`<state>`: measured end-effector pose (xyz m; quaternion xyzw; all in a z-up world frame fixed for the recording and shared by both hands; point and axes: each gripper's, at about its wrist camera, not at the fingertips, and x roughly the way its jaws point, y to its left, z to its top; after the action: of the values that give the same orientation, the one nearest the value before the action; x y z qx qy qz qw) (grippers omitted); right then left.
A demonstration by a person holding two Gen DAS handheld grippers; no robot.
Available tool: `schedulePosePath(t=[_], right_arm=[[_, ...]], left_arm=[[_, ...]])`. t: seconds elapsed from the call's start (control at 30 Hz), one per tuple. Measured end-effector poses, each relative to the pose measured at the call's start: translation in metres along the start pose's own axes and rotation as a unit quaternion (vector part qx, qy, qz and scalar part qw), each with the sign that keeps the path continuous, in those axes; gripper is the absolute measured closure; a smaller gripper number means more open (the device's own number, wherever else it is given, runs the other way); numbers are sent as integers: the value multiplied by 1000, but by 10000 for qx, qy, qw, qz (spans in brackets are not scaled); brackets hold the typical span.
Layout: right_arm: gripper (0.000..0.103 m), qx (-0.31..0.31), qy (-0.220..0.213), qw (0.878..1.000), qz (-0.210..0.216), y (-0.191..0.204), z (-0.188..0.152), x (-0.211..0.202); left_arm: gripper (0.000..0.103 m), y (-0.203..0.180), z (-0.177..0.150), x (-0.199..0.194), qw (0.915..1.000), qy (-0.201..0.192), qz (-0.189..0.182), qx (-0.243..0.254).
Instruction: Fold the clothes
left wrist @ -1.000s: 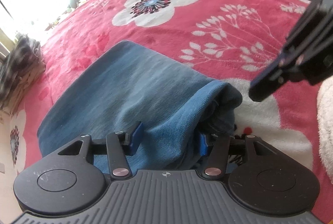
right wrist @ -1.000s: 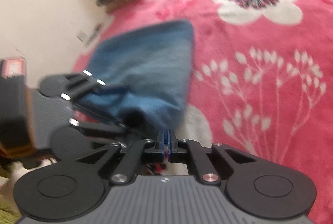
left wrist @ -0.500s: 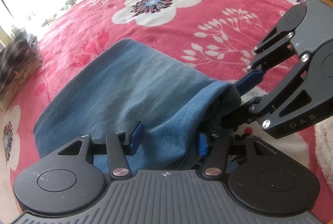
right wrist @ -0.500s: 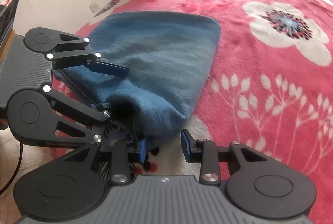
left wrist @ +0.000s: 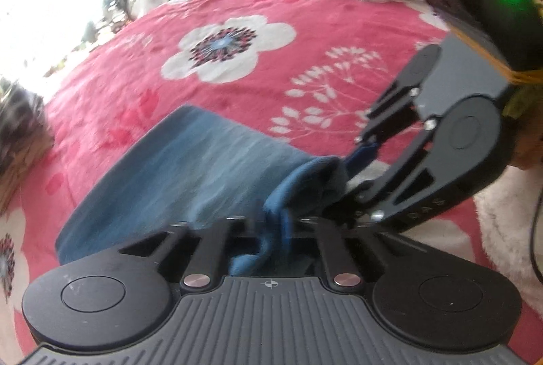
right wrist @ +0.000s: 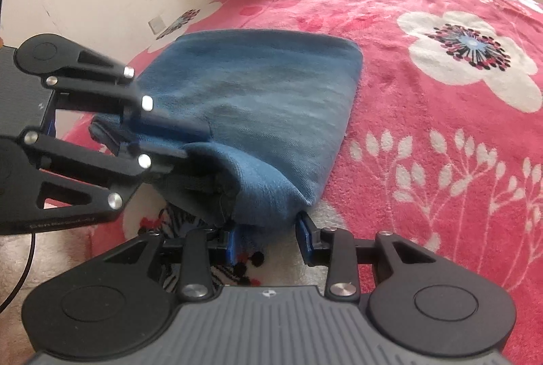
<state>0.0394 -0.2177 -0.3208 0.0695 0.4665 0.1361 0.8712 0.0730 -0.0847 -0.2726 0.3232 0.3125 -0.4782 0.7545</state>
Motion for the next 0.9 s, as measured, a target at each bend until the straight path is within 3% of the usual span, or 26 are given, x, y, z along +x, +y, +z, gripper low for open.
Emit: schedulePosePath(t=[0.27,0.4,0.53,0.63,0.8,0.9], right_arm=[[66,57,-59,9995,-291,7,0,2],[59,76,-5,9985,-543,7,0,11],[58,164,101,9985,-511,2,2,11],[55,173,262,9982,-515,-1,5,5],[55,168,379,9963,-759,-9,5,-26],[67,230,138,9980,-571,-10,12,-51]], left_arm=[[103,-2,-8,-16,9996,-247,-86,98],[103,-14,-23,-4,9978,-153,-60,643],[103,-32,-42,9,9870,-240,132,1581],[103,-36,-48,13,9795,-310,199,1981],[103,-40,-54,13,9727,-398,299,2266],[103,-42,-55,13,9712,-424,349,2320]])
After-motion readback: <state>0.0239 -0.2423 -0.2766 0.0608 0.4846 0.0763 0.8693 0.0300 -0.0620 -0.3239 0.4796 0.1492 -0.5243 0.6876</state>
